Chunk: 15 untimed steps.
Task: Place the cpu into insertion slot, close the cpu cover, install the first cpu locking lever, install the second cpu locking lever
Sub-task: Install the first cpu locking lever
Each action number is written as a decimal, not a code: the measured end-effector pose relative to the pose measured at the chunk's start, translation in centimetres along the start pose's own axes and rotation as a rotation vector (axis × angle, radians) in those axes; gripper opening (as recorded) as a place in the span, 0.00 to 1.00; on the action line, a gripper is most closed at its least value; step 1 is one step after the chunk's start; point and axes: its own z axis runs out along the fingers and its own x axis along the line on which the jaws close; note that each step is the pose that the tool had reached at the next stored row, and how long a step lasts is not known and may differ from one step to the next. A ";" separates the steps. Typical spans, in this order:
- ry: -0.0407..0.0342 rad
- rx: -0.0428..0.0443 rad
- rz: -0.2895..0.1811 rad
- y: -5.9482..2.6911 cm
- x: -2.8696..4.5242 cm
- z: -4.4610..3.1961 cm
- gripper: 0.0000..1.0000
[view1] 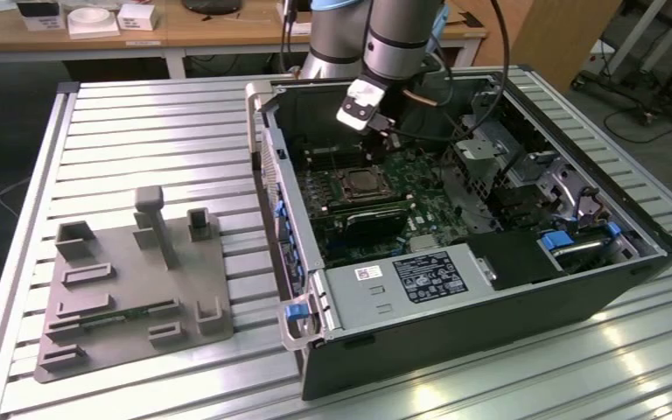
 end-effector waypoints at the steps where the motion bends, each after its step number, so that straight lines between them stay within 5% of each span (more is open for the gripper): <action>1: 0.0001 0.0001 -0.006 0.00 0.00 -0.01 0.10; 15: 0.0033 0.0076 -0.258 0.00 0.00 0.09 0.10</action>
